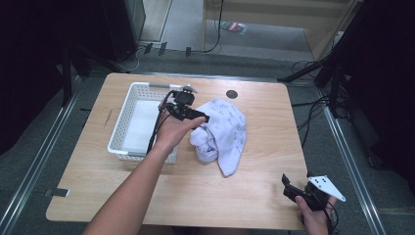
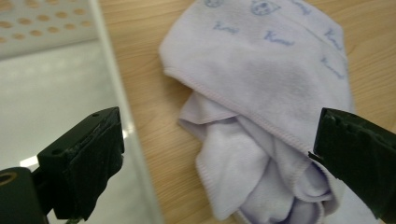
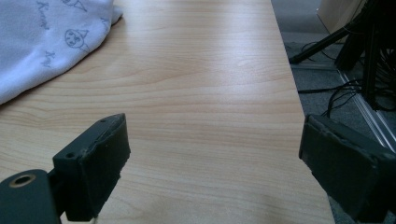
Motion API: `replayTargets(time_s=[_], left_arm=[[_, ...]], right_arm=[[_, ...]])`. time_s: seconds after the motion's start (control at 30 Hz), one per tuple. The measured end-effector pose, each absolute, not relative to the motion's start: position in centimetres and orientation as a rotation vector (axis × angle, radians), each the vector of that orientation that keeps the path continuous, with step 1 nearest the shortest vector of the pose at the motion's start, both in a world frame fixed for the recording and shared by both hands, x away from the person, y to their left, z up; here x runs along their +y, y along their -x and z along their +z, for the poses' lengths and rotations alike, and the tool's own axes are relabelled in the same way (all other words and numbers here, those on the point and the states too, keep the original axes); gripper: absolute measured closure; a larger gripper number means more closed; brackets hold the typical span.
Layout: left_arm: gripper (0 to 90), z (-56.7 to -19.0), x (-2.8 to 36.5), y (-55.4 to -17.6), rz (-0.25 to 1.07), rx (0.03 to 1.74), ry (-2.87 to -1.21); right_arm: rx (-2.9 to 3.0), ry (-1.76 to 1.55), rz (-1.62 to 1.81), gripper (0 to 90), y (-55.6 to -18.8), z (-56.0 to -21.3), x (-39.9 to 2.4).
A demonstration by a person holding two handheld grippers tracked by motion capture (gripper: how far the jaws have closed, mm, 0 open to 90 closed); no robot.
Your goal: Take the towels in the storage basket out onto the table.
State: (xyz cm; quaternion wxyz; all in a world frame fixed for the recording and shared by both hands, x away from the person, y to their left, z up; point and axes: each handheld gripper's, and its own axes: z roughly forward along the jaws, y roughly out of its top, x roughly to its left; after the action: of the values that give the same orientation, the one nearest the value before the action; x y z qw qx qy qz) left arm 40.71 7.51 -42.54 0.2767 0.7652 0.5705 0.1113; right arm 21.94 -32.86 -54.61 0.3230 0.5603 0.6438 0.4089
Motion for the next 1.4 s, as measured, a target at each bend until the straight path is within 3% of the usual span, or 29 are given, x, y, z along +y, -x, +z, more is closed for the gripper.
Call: replayTargets(time_s=[0.63,0.9,1.4], left_arm=[[3.0,-42.8,17.4,-38.8,0.393,1.633,-1.948],[3.0,-42.7,21.7,-36.0,0.437,1.636,-1.864],[3.0,-44.0,25.6,-28.9,0.6,1.597,-1.814]], right_arm=[[1.685,-1.482,1.062,8.6,-22.0,-54.6,-32.8],[1.684,-1.482,1.056,8.7,-22.0,-54.6,-32.8],[1.682,-1.478,1.051,8.9,-21.9,-54.6,-32.7]])
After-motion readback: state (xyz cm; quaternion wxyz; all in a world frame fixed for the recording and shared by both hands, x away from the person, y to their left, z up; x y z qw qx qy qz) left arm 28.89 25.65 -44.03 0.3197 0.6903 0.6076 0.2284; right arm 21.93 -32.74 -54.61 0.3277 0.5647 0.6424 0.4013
